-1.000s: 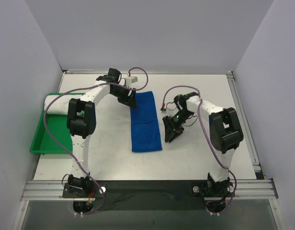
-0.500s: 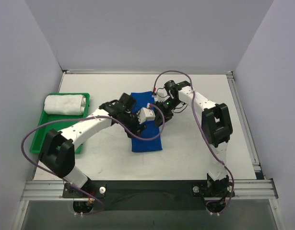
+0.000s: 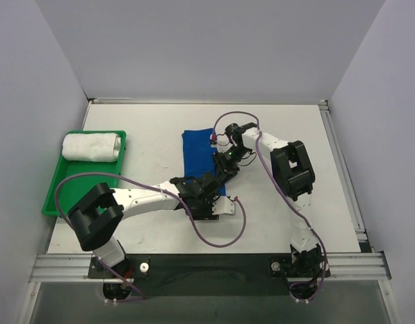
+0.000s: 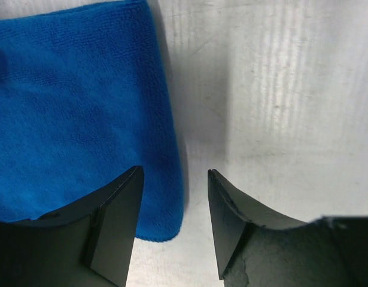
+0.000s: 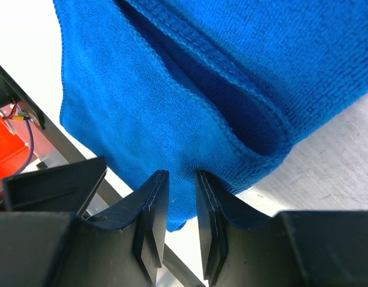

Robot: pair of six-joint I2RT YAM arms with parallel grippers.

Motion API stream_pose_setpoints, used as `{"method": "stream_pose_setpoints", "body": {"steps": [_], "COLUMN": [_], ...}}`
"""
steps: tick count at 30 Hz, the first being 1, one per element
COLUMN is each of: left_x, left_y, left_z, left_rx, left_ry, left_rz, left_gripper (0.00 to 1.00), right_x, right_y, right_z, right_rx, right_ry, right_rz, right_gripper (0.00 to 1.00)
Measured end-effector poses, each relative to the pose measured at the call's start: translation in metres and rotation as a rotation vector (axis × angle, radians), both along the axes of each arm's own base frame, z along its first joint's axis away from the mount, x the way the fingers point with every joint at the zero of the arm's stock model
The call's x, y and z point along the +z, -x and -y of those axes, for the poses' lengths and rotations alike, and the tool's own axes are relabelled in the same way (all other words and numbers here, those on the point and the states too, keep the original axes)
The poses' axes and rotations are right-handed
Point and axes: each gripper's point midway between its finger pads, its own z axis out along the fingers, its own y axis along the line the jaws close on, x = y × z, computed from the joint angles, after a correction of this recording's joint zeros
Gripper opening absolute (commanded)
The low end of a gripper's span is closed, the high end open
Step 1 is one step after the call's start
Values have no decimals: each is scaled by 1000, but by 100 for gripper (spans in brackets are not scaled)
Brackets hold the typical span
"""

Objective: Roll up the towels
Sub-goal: Roll the towel

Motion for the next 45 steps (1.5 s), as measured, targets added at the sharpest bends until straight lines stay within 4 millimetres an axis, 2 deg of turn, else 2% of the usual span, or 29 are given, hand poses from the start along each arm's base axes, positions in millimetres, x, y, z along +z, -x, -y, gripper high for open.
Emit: {"method": "stream_pose_setpoints", "body": {"steps": [6, 10, 11, 14, 16, 18, 20, 23, 27, 31, 35, 40, 45], "left_x": [-23, -23, -22, -21, -19, -16, -12, -1, 20, 33, 38, 38, 32], "left_y": [-8, -6, -4, 6, 14, 27, 39, 51, 53, 36, 0, -43, -69], "left_z": [-3, -1, 0, 1, 0, -1, -4, -1, 9, 8, 4, 1, 4], "left_rx": [-5, -30, -34, -46, -51, -59, -64, -72, -61, -4, 95, 186, 219], "left_ry": [-53, -52, -51, -36, -27, -17, -15, -3, 42, 80, 118, 147, 159], "left_rz": [60, 96, 95, 63, 25, -33, -92, -164, -228, -270, -309, -337, -348], "left_gripper": [33, 18, 10, 0, 0, 0, 0, 0, 0, 0, 0, 0, 0], "right_x": [-3, -7, -6, 0, 8, 23, 41, 69, 96, 102, 103, 104, 104], "right_y": [2, 10, 13, 24, 28, 27, 22, 9, -15, -25, -21, -15, -12], "right_z": [1, 4, 5, 8, 11, 12, 14, 22, 37, 52, 54, 52, 51], "right_rx": [-3, -5, -6, -6, -8, -12, -14, -37, -78, -104, -101, -97, -97], "right_ry": [3, 7, 7, 3, -4, -23, -55, -96, -140, -145, -152, -171, -181], "right_rz": [-8, -29, -36, -48, -41, -16, 32, 100, 180, 197, 180, 154, 140], "right_gripper": [24, 23, 23, 25, 28, 39, 45, 50, 55, 55, 54, 51, 47]}}
